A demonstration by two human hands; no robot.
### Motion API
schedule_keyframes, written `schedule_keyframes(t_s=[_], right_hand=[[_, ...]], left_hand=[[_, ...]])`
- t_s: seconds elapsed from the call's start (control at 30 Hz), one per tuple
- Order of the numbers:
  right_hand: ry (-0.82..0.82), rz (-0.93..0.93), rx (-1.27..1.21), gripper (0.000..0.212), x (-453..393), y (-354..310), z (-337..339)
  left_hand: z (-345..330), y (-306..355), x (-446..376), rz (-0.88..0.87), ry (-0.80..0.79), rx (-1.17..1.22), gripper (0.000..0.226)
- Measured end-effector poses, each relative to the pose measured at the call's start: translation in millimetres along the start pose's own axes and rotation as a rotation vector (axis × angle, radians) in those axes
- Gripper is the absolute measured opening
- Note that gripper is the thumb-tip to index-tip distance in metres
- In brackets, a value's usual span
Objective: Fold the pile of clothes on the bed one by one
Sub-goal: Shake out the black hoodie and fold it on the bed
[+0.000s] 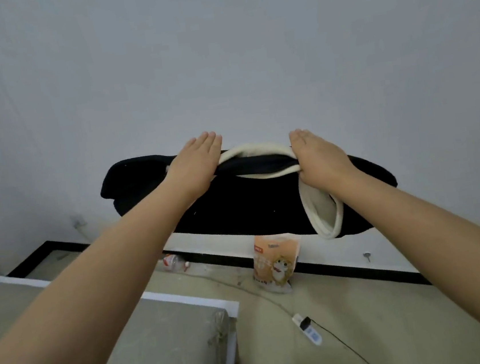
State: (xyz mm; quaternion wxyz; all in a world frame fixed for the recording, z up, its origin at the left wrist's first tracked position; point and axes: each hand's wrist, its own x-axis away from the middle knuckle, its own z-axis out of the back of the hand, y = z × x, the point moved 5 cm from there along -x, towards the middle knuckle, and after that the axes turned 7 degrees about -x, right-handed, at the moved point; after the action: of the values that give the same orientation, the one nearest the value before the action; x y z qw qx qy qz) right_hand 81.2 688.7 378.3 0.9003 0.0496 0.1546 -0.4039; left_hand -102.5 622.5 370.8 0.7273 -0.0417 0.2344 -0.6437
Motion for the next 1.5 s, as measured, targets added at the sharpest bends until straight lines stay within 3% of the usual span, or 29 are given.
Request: schedule_keyframes(t_s=[0.17,0.27,0.37,0.47,0.77,1.0,1.5], right_hand=[[-0.081,0.047,0.012,0.063,-104,45,-68],[-0.143,0.108,-0.030,0.045,-181,68,-117],[-0.190,0.227,-0.078,0.029,-259,65,-160],[-0.215,0.358,-0.136,0.028,-329,38,-198],[-0.201,0.834,-0.197,0.067,-458,-141,-288],[-0.243,1.174,-0.183,0.065,-510,-329,-344],[-0.170,1.603,-0.313,0.067,-604,-640,-383]], left_hand=[[-81,-2,-97,0.014,-0.084,0.028,0.063],[-130,-18,-157,0.068,-0.133,0.067,0.056],[-170,-50,-195,0.168,-0.180,0.100,0.051],[-207,-91,-212,0.272,-0.252,0.093,0.054],[-299,-242,-160,0.684,-0.570,-0.085,0.065],[-350,-367,-79,0.966,-0.675,-0.113,0.061],[-395,-590,24,1.375,-0.788,-0.157,0.062]])
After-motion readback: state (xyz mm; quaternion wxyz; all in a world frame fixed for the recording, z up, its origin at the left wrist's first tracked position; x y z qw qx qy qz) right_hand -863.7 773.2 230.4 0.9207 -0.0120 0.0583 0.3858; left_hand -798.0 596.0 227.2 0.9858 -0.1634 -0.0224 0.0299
